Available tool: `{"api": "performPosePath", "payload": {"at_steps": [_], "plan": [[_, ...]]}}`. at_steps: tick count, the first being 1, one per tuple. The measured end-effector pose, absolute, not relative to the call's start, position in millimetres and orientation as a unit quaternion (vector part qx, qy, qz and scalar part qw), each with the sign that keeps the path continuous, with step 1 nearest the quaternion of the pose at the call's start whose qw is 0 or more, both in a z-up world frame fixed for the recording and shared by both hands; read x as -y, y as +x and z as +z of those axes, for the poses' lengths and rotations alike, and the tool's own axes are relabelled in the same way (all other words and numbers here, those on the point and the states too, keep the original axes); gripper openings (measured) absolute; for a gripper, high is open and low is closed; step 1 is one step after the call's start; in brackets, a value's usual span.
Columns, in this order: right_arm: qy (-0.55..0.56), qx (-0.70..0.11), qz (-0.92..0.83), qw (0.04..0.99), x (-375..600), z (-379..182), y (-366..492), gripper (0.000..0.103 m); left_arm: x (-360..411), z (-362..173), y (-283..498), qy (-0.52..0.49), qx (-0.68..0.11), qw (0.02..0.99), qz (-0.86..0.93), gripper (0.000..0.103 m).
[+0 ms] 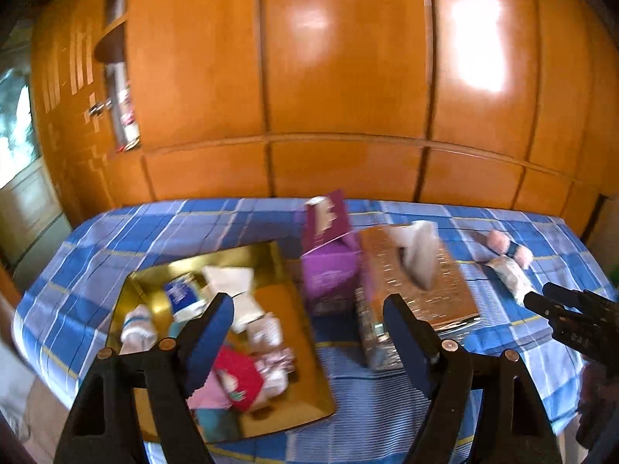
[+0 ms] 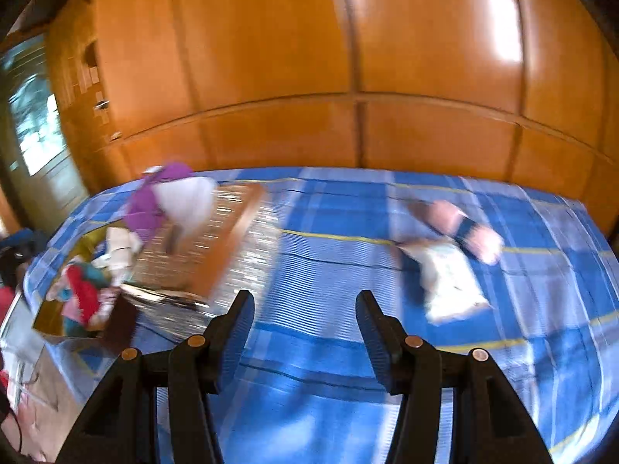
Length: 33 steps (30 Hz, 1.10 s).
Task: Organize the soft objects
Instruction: 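Move both tools back toward the wet-wipe bag and pink towel on the bed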
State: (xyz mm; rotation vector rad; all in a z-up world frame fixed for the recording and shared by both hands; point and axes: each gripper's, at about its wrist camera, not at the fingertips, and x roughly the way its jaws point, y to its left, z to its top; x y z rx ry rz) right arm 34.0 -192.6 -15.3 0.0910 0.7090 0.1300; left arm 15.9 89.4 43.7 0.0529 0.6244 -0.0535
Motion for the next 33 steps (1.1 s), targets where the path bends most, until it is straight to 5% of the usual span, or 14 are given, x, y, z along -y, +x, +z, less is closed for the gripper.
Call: {"api": "performPosePath", "payload": {"at_steps": [22, 33], "plan": [[0.137, -0.393, -0.123, 0.901, 347.9, -56.2, -23.4, 0.055, 91.5, 40.7, 35.7, 0.135, -0.323, 0.907, -0.233, 0.080], [0.147, -0.368, -0.140, 0.908, 368.4, -51.8, -40.2, 0.055, 193.9, -6.3, 85.7, 0.125, -0.431, 0.846, -0.290, 0.080]]}}
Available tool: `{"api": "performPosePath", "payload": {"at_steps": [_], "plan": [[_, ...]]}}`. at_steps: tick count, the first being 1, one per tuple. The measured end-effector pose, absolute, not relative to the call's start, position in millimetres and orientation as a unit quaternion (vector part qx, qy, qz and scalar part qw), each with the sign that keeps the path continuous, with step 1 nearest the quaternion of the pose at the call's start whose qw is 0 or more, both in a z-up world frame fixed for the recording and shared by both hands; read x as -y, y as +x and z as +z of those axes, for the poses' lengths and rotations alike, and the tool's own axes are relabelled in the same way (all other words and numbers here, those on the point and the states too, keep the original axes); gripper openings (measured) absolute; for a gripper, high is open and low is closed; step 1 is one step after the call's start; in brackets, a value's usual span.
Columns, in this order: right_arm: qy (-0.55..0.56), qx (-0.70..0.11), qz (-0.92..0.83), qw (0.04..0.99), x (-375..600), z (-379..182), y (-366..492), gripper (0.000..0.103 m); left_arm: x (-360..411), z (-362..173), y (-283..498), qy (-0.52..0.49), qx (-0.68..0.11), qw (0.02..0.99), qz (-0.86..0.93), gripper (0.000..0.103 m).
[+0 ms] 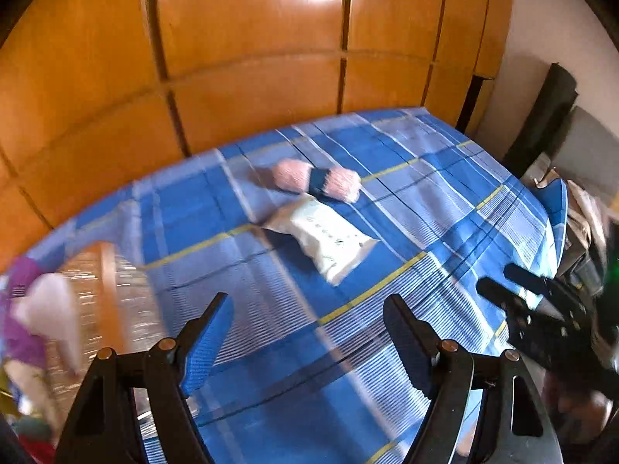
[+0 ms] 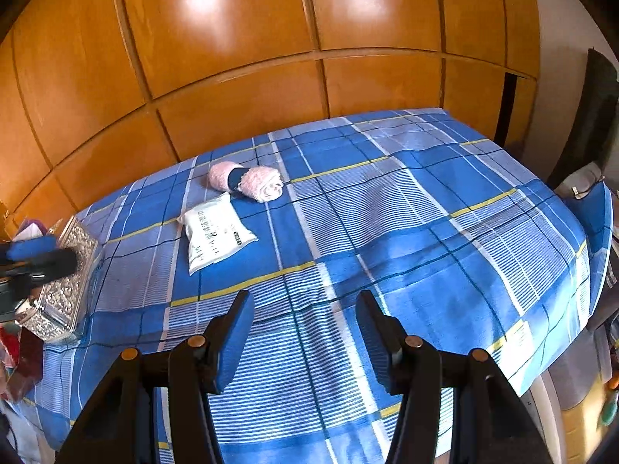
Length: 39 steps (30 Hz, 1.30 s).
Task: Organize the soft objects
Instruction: 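Move both tools back toward the wet-wipe bag and pink towel on the bed, then grasp the white wet-wipe bag with the left tool while the right tool grasps the pink towel roll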
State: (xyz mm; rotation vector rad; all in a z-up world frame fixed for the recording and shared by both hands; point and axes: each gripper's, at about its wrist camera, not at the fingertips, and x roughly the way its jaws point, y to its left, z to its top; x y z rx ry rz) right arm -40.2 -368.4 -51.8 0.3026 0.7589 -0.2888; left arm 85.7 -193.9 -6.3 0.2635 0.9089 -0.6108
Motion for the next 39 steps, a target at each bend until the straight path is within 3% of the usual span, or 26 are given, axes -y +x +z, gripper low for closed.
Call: {"api": "performPosePath", "payload": {"at_steps": [10, 15, 22, 23, 25, 28, 39], "plan": [[0.169, -0.361, -0.140, 0.906, 380.7, -52.5, -42.9, 0.055, 252.5, -72.2, 165.8, 0.049, -0.550, 0.799, -0.240, 0.080], [0.187, -0.365, -0.138, 0.901, 387.8, -58.6, -41.8, 0.055, 271.0, -86.9, 198.6, 0.023, -0.573, 0.793, -0.206, 0.086], [0.213, -0.368, -0.142, 0.894, 399.1, -67.0, -43.8, 0.055, 298.6, -110.3, 222.7, 0.024, -0.592, 0.787, -0.173, 0.087], [0.215, -0.369, -0.144, 0.893, 400.5, -68.4, -44.2, 0.055, 301.1, -112.3, 222.8, 0.029, -0.589, 0.789, -0.174, 0.086], [0.223, -0.371, -0.144, 0.890, 402.7, -70.7, -44.2, 0.055, 302.5, -117.1, 222.0, 0.042, -0.580, 0.795, -0.174, 0.068], [0.224, -0.374, -0.145, 0.888, 402.8, -73.3, -43.7, 0.055, 297.5, -116.1, 213.8, 0.072, -0.549, 0.807, -0.205, 0.057], [0.212, -0.404, -0.087, 0.886, 398.5, -75.7, -2.3, 0.055, 229.9, -112.6, 152.8, 0.112, -0.512, 0.815, -0.246, 0.055]]}}
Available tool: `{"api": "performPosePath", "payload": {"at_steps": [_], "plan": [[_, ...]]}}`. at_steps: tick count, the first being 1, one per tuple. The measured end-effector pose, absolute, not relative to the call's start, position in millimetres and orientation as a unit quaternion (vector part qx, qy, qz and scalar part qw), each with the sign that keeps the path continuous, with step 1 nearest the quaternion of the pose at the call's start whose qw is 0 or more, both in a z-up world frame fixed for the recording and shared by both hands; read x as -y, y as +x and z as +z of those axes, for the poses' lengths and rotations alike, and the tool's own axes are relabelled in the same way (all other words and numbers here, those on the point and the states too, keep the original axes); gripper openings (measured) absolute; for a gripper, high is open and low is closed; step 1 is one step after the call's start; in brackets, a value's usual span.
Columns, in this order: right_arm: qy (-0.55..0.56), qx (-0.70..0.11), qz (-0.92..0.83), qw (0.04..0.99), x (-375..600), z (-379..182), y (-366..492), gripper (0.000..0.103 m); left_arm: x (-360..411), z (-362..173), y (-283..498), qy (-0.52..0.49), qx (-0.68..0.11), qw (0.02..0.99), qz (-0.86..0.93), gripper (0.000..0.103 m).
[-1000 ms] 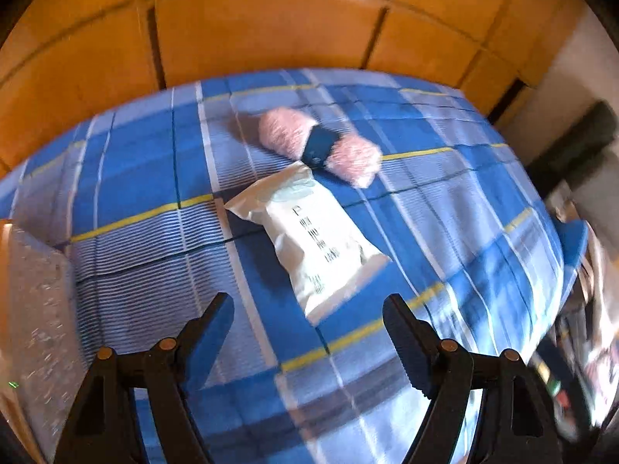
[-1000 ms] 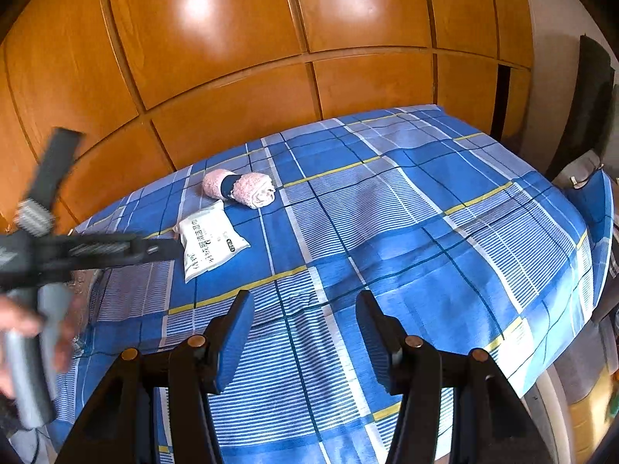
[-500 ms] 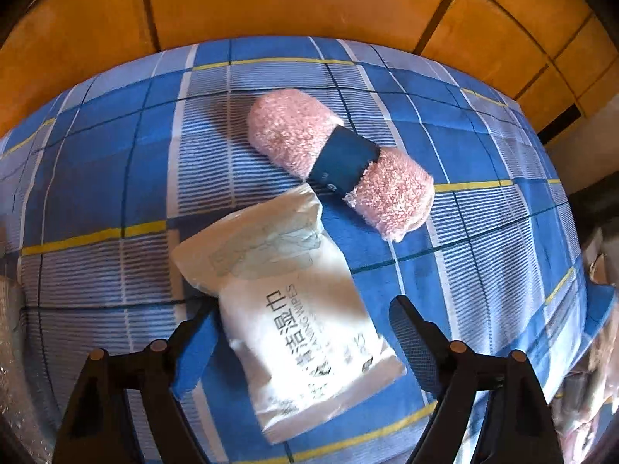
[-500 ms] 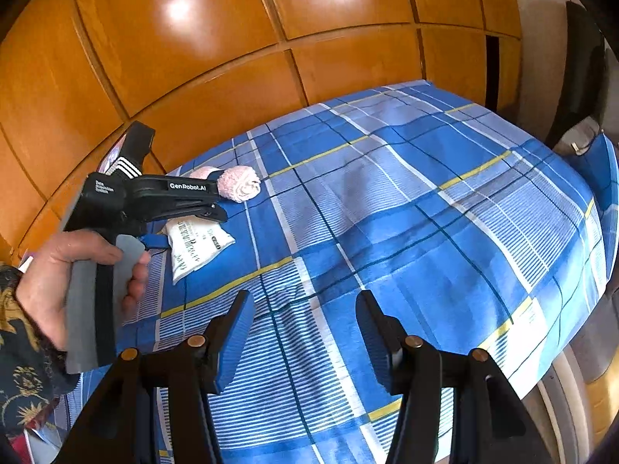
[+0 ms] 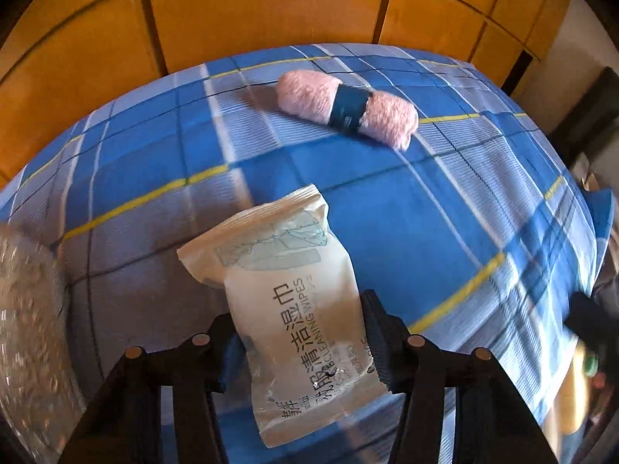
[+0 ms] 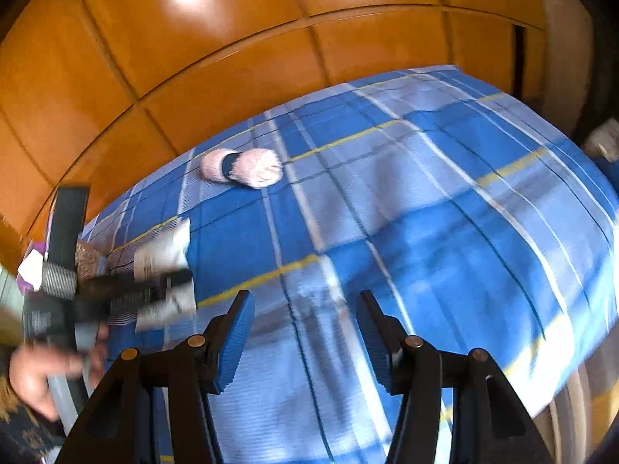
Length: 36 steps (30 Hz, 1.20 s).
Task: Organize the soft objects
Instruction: 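Grasp the white wet-wipe bag with the left tool while the right tool grasps the pink towel roll, then carry the wet-wipe bag with the left tool into the gold tray and release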
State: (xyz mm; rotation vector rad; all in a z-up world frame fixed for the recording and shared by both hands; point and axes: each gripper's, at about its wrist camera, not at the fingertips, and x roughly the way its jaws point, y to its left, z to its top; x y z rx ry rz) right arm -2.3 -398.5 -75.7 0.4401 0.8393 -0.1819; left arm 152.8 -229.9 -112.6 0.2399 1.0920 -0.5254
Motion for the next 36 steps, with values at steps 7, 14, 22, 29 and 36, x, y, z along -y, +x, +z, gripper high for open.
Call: {"api": "performPosePath", "payload": {"at_steps": [7, 14, 22, 29, 36], "plan": [[0.079, -0.427, 0.005, 0.901, 373.9, -58.2, 104.6, 0.055, 216.3, -118.2, 146.5, 0.091, -0.495, 0.827, -0.250, 0.056], [-0.040, -0.484, 0.037, 0.873, 353.0, -71.5, 212.0, 0.055, 213.0, -120.0, 145.0, 0.073, -0.479, 0.836, -0.257, 0.056], [-0.120, -0.521, 0.012, 0.845, 342.3, -107.7, 265.7, 0.055, 209.7, -120.2, 142.9, 0.059, -0.475, 0.839, -0.258, 0.056], [-0.081, -0.504, 0.005, 0.860, 351.7, -88.5, 229.9, 0.039, 208.5, -120.9, 137.1, 0.059, -0.462, 0.846, -0.258, 0.056], [0.034, -0.541, -0.014, 0.840, 362.1, -85.7, 136.5, 0.039, 209.4, -120.7, 136.8, 0.062, -0.459, 0.849, -0.255, 0.056]]}}
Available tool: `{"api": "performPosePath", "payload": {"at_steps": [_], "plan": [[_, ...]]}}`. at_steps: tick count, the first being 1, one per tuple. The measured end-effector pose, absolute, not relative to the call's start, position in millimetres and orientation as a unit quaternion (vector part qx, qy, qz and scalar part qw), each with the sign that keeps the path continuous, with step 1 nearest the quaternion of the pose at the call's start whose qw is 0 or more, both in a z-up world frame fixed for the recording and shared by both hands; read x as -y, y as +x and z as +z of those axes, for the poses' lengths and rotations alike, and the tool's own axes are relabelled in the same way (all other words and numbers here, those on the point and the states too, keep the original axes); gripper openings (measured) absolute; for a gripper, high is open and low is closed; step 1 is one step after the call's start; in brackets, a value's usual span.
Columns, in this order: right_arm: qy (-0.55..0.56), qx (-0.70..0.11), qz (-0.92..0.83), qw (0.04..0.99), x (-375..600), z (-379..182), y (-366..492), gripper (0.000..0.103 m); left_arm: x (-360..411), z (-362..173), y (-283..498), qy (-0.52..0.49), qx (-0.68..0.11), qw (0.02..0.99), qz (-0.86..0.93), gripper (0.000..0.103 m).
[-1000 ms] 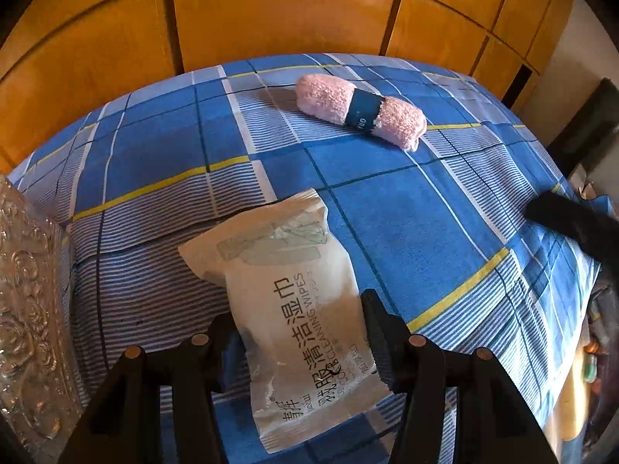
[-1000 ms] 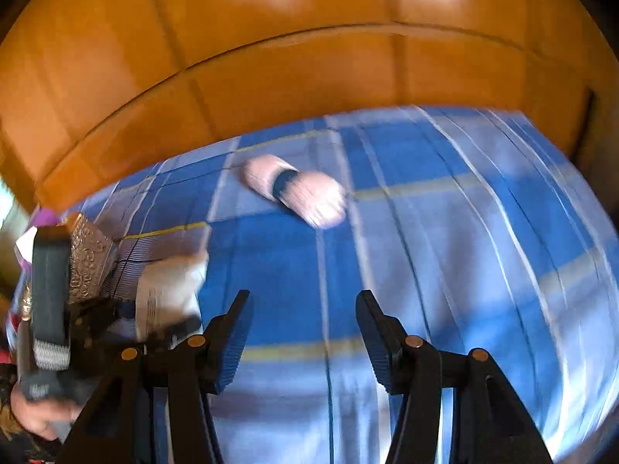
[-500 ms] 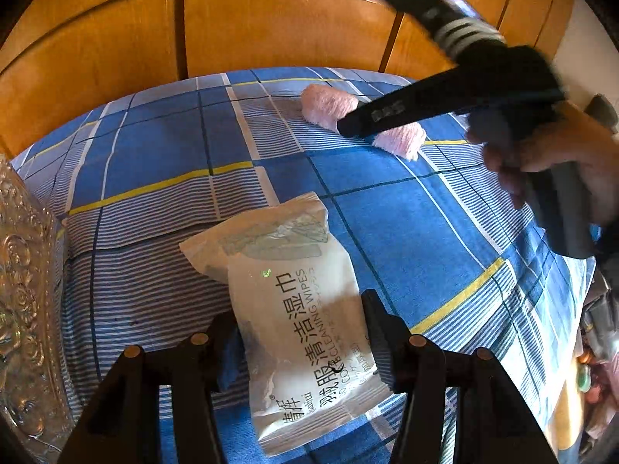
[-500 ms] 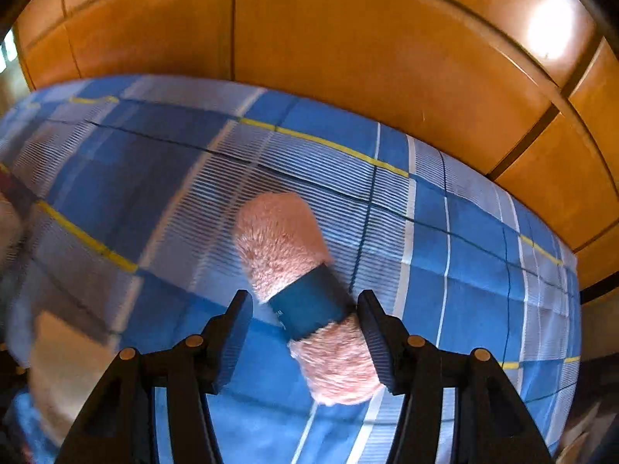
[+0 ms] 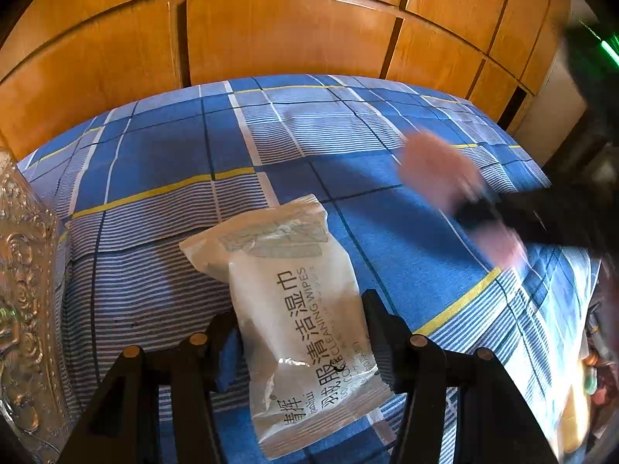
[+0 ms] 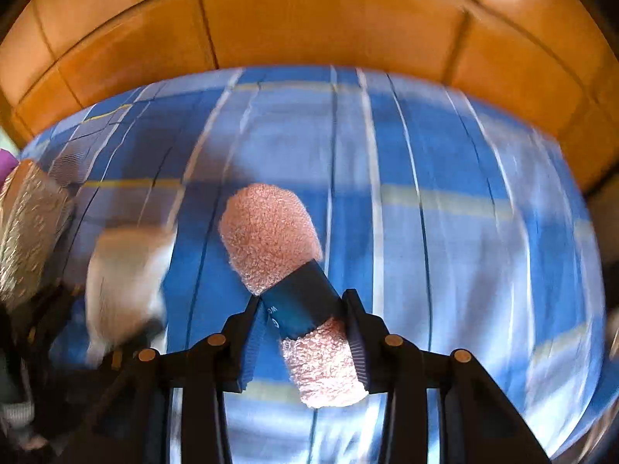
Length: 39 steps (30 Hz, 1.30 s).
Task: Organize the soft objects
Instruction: 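Carry the wet-wipe bag with the left tool into the gold tray and release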
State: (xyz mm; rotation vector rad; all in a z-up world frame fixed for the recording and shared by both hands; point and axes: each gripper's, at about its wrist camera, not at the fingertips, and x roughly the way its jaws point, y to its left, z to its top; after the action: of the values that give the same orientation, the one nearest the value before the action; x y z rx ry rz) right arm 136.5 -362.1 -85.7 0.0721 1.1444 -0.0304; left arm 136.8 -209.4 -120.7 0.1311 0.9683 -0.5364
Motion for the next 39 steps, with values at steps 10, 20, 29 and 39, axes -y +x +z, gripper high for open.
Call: {"api": "performPosePath", "payload": {"at_steps": [10, 20, 29, 39], "plan": [[0.067, -0.502, -0.078, 0.859, 356.5, -107.9, 84.4, 0.040, 214.1, -110.1, 152.9, 0.081, -0.485, 0.838, -0.236, 0.051], [0.073, -0.492, -0.078, 0.864, 356.8, -113.2, 81.4, 0.041, 194.8, -46.5, 171.2, 0.056, -0.449, 0.861, -0.232, 0.051], [0.033, -0.491, -0.092, 0.866, 345.9, -115.9, 81.2, 0.042, 122.9, 51.8, 224.0, 0.009, -0.394, 0.901, -0.179, 0.052], [0.031, -0.492, -0.110, 0.863, 344.0, -120.6, 86.0, 0.043, -53.1, 92.7, 230.0, -0.041, -0.348, 0.936, -0.046, 0.052]]}}
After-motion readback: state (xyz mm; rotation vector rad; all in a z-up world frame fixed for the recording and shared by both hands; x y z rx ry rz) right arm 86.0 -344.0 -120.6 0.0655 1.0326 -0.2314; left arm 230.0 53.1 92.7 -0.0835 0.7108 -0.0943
